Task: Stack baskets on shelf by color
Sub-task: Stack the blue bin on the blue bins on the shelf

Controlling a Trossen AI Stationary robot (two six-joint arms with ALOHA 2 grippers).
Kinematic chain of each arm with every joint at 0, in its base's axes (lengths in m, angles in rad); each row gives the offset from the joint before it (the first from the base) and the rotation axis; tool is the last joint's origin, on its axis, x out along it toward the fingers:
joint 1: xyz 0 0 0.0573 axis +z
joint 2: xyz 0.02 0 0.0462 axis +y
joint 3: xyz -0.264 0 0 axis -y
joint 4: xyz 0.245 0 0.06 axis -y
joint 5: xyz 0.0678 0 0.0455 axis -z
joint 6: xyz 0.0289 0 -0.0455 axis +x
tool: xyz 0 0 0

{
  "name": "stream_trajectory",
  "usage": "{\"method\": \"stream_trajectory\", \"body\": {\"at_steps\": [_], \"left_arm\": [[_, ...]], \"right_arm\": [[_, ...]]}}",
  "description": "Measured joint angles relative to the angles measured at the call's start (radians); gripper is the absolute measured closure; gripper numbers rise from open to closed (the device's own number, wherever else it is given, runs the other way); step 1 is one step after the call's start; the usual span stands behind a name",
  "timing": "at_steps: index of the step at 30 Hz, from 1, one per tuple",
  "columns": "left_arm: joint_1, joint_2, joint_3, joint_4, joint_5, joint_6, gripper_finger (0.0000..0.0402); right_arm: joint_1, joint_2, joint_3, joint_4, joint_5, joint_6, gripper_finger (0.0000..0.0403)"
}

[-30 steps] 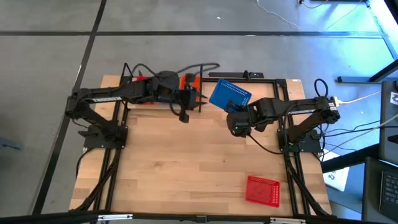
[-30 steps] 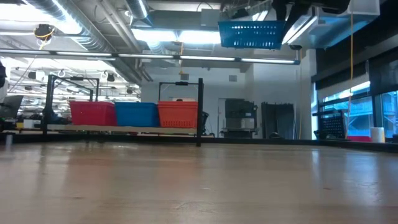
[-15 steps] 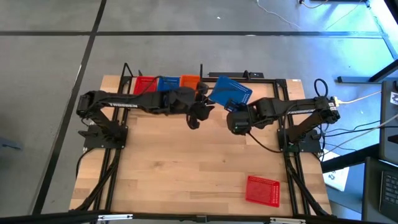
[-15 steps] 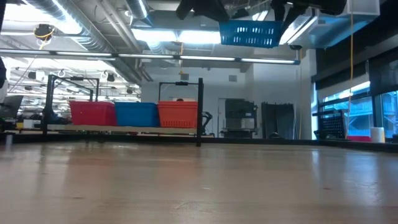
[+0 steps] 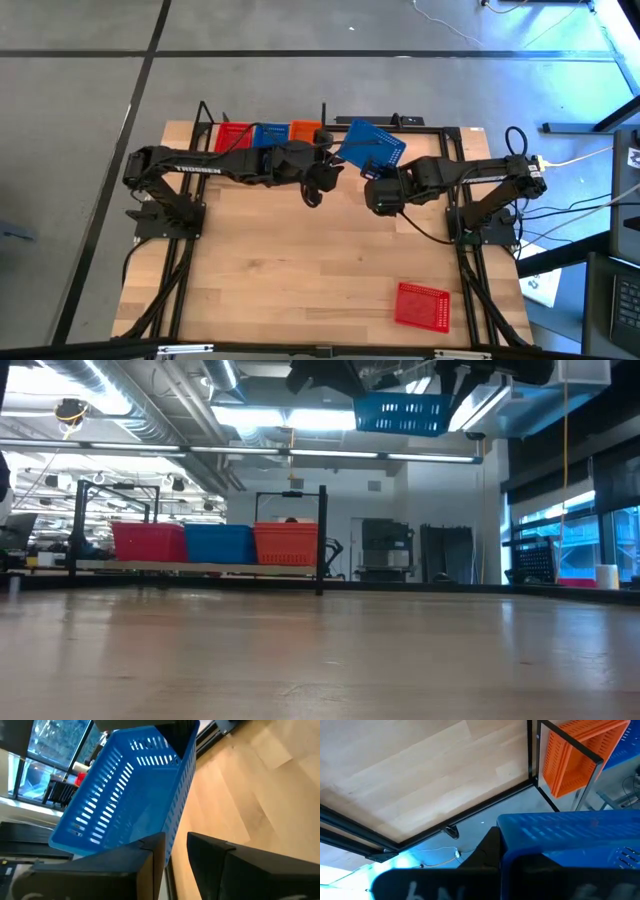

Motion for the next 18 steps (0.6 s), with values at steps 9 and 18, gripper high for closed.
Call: {"method": "stream_trajectory", "body": {"at_steps": [9,18], "left_arm": [[-0.023,0.000,0.000,0.060,-0.007,0.087,0.0324],[-0.018,0.000,0.000,0.058,-0.005,0.049,0.0324]], "right_arm": [[0.001,-0.001,0.000,0.001,-0.010,-0.004,0.0403],[0.000,-0.001,0.000,0.002,-0.009,-0.003,0.0403]]}}
